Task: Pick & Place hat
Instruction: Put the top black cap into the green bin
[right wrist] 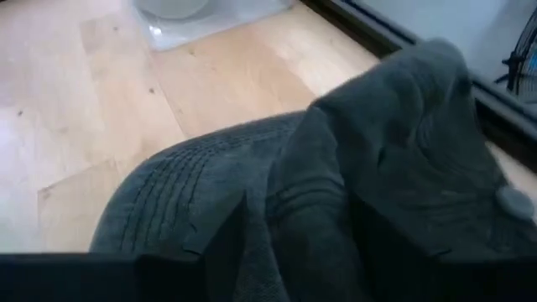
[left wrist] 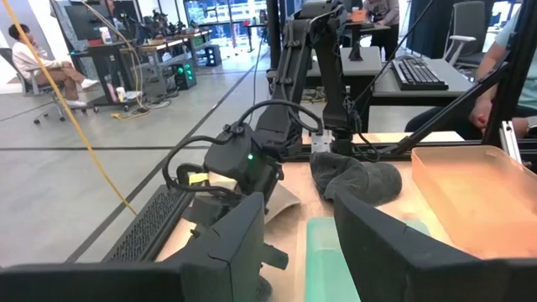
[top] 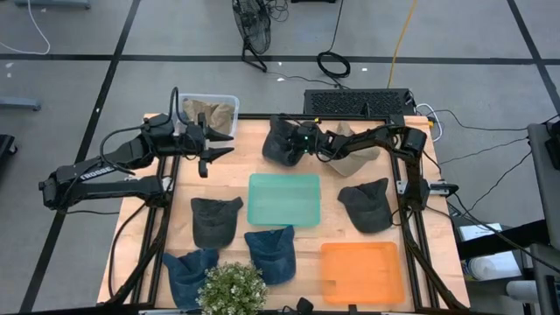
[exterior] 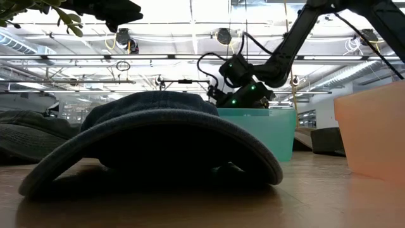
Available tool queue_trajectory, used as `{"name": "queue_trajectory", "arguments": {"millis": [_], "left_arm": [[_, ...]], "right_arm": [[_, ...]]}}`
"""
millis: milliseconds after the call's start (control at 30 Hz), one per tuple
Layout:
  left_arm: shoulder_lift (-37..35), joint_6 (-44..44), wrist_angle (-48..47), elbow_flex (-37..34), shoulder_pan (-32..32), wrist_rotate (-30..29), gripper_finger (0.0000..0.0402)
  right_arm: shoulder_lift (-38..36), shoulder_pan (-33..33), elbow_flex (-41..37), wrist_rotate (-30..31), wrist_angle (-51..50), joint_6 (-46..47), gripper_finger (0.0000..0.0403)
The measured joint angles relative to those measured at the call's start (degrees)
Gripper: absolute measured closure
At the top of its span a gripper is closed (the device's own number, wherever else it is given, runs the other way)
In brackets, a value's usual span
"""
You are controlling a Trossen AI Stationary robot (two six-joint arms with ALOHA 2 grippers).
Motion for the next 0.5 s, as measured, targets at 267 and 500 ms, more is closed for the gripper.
{"name": "queue_trajectory", "arguments": {"millis": [267, 500], "left_arm": [[0.0, 0.3, -0.5, 0.0, 0.0, 0.0, 0.0243], [0.0, 0.1, -0.7, 0.0, 0.0, -0.1, 0.0243]], "right_arm": [[0.1, 0.0, 0.0, -0.1, -0.1, 1.2, 0.0246], [0.1, 0.0, 0.0, -0.4, -0.1, -0.7, 0.0366]]}}
